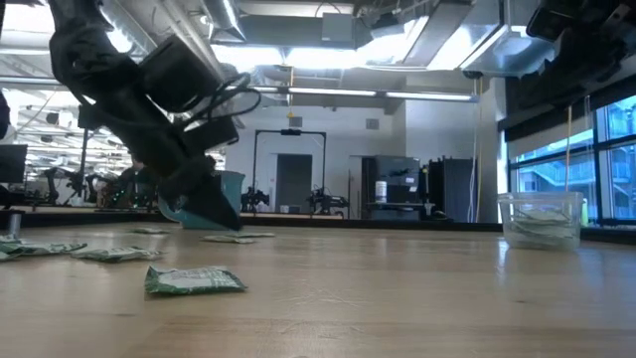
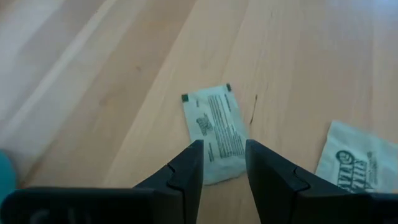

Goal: Pick and place Stevia / Truvia into bins
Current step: Put the stevia packet into the transparent bin

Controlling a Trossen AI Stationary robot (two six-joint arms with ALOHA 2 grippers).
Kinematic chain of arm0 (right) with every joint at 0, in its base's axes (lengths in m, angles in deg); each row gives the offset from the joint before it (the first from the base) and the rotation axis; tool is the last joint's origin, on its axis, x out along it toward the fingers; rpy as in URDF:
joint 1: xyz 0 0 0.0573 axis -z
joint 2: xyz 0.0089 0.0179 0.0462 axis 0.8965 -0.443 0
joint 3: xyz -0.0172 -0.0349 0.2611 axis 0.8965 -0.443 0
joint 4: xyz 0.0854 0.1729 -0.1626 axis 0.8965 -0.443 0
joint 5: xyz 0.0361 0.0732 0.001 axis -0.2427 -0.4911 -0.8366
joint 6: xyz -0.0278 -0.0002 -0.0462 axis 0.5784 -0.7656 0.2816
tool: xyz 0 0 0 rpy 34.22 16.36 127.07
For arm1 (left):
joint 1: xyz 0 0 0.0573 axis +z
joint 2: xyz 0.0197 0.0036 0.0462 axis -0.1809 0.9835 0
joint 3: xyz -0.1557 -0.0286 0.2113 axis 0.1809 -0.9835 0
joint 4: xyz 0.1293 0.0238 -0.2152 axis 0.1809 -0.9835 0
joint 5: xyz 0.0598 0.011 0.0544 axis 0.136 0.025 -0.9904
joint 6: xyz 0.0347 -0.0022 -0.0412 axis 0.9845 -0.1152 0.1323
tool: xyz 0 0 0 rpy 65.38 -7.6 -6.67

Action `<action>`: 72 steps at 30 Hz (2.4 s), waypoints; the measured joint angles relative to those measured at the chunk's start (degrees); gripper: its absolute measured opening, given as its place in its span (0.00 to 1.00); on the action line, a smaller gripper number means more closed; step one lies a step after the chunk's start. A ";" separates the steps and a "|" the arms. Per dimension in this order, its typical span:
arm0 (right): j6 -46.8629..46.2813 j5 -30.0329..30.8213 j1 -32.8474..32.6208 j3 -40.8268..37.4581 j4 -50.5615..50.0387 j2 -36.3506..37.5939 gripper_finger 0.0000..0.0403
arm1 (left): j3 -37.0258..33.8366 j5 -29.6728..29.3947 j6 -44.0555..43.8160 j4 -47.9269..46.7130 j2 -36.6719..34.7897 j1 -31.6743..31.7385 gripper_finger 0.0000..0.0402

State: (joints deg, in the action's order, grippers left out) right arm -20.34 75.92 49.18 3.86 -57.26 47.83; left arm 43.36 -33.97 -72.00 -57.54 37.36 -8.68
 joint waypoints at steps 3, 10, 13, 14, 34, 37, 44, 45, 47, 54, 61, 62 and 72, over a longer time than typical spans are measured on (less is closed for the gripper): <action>-0.02 0.00 0.00 0.00 0.00 0.00 0.20 | 0.10 -0.15 -0.44 0.56 1.60 -0.02 0.28; -0.13 0.00 0.00 0.00 0.04 0.00 0.20 | 0.24 -0.10 -0.57 1.25 3.45 -0.02 0.24; -0.15 0.00 0.00 0.00 0.04 0.00 0.20 | 0.20 0.24 -0.54 1.08 3.48 -0.04 0.19; -0.15 0.00 0.00 0.00 0.04 0.00 0.20 | 0.20 0.33 -0.53 1.07 3.50 -0.07 0.16; -0.17 0.00 0.00 0.00 0.11 -0.02 0.20 | -0.25 3.29 2.73 4.74 2.58 -0.15 0.00; -0.11 0.00 0.00 -0.02 0.91 -0.05 0.20 | -0.17 5.60 2.73 7.62 0.32 -0.13 0.01; 5.47 0.04 -0.02 -0.04 8.45 -0.38 0.20 | -0.18 14.94 3.62 20.56 -2.15 -0.11 0.01; 7.60 0.00 -0.02 -0.04 10.20 -0.62 0.20 | -0.12 16.93 3.25 23.02 -2.15 -0.12 0.01; 11.01 0.00 -0.02 -0.04 13.28 -1.62 0.21 | 0.59 20.83 1.09 26.36 -2.15 -0.13 0.01; 15.27 -0.07 0.00 -0.04 20.05 -8.55 0.35 | 6.58 27.76 -5.44 26.07 -1.77 -0.13 0.01; 27.51 -3.97 -0.04 -0.04 37.51 -16.93 0.47 | 11.99 34.86 -8.42 25.07 -1.31 -0.13 0.01; 29.97 -4.44 -0.04 -0.04 40.14 -17.98 0.48 | 12.34 34.86 -9.41 25.08 -1.33 -0.13 0.01; 46.38 -4.51 -0.02 -0.02 58.97 -29.85 0.46 | 12.41 35.32 -14.47 23.17 -1.31 -1.05 0.01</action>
State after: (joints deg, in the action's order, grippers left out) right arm 26.04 71.41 49.16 3.83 1.71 17.98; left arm 55.77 1.35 -86.47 -34.38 36.04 -9.73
